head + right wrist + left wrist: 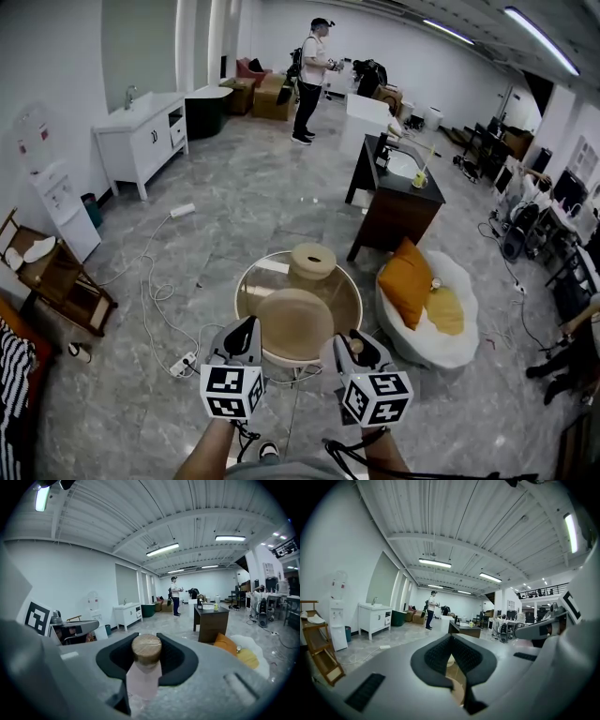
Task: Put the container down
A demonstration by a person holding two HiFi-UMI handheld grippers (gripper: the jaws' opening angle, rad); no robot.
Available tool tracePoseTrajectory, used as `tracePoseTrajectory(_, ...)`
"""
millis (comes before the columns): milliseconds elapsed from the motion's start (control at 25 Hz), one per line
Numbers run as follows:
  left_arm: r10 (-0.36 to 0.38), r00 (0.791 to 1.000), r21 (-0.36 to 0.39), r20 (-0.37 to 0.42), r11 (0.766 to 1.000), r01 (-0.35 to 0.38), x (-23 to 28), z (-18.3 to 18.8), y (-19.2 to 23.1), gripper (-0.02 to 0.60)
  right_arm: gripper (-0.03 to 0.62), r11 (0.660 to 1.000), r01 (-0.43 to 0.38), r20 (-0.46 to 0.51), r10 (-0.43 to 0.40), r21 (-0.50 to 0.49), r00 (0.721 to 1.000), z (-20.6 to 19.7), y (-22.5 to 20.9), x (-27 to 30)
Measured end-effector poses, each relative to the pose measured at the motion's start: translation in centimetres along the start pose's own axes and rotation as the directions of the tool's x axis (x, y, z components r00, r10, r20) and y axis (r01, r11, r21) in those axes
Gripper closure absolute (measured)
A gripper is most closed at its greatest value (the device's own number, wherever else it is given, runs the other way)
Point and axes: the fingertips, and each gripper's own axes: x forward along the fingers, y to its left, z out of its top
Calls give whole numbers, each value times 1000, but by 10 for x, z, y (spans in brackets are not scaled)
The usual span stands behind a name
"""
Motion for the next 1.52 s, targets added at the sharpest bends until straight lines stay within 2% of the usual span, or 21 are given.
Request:
tracePoseTrajectory(440, -4, 998, -12, -61, 1000, 3, 30, -19, 16, 577, 471, 999, 15, -55, -13, 35, 998, -12, -17, 36)
tracePoseTrajectory(840, 82, 996, -3, -46, 997, -82, 95, 6, 51, 577, 471, 998, -60, -35, 60, 10, 998, 27, -42, 116)
tracePoseTrajectory(1120, 138, 989, 11, -50, 990, -138, 160, 27, 62, 577, 471, 993, -118, -47, 119, 18, 992, 55, -78, 181)
tracePoseTrajectory(1520, 214, 975, 20, -61, 977, -213, 219, 37, 80, 577, 471, 988, -151, -40, 152, 38, 988, 79, -124, 255)
